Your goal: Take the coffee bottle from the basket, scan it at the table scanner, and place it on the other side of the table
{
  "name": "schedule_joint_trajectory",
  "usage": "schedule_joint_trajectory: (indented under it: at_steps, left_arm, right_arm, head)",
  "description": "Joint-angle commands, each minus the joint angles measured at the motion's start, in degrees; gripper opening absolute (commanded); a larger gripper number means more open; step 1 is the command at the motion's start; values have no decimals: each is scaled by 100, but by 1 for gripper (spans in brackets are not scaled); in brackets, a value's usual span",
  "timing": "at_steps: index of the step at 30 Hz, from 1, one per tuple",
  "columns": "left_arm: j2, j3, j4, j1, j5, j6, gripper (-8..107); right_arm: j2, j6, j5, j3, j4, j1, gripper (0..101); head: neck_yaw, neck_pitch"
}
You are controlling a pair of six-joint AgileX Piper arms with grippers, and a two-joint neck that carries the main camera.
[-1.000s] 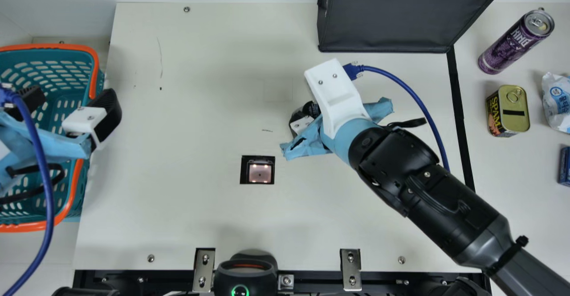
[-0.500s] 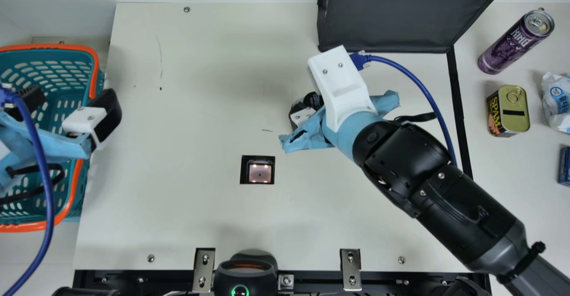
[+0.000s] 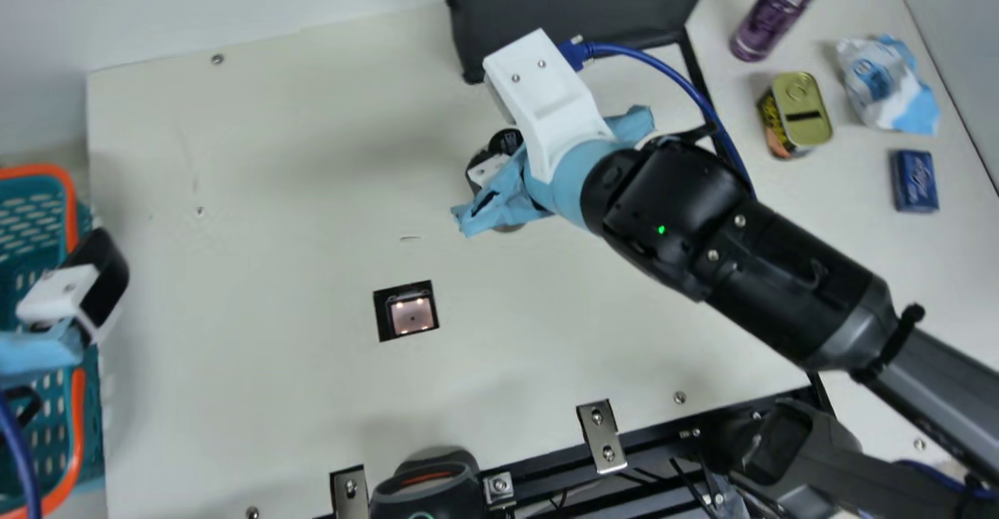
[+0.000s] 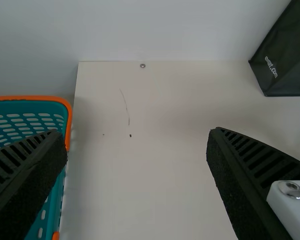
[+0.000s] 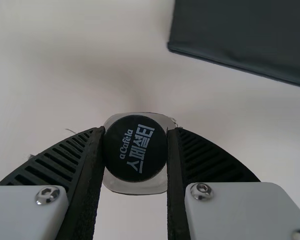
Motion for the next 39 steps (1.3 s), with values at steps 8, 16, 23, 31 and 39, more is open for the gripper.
schedule_joint_trajectory:
  at_steps: [8, 16, 23, 31, 39]
  left_arm:
    - [0, 0, 0, 0, 0, 0, 90]
    - [0, 0, 0, 0, 0, 0, 90]
    - [0, 0, 0, 0, 0, 0, 90]
    - [0, 0, 0, 0, 0, 0, 90]
    - [0, 0, 0, 0, 0, 0, 90]
  right_arm:
    - [-571, -442, 52, 447, 370, -1139, 0]
    - [-1102, -1144, 191, 799, 803, -2270, 0]
    - [-1537, -1818, 358, 1064, 1180, -3265, 0]
    - [-1945, -2692, 571, 1280, 1704, -4514, 0]
    - [-2144, -3636, 764, 1368, 2257, -5841, 0]
  head:
    - [-277, -166]
    - [-277, -166]
    - [-277, -166]
    - [-277, -166]
    - [-277, -166]
